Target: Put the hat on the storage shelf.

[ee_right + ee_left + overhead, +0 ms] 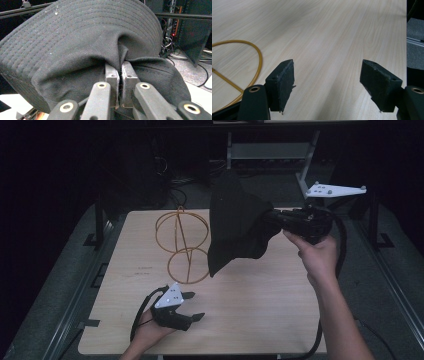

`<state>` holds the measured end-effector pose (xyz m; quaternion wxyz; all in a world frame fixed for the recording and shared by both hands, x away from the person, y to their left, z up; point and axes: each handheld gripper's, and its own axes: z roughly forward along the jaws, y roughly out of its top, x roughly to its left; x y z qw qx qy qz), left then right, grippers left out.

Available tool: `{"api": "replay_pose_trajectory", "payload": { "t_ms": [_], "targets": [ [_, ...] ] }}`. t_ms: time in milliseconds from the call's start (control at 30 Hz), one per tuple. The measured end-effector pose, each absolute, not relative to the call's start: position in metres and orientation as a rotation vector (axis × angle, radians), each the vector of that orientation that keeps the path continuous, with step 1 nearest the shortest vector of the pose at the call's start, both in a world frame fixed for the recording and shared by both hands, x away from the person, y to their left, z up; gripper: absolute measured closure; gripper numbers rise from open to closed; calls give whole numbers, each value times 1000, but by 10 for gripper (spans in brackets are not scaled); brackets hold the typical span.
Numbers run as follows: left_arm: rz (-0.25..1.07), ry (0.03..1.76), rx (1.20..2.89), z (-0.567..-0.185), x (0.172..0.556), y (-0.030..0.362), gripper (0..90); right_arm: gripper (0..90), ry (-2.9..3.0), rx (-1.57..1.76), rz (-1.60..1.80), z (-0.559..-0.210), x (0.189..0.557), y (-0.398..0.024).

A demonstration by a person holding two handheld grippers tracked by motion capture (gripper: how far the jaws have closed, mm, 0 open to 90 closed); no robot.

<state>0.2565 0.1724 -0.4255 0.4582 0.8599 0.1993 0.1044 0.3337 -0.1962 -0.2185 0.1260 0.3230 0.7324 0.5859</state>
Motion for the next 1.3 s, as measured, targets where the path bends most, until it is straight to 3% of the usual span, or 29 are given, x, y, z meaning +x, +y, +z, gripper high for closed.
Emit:
{"api": "replay_pose_trajectory", "payload": {
  "t_ms": [1300],
  "targets": [
    [259,474,2134,-427,259,172,266,862,2229,874,1696,-196,384,-102]
  ]
}}
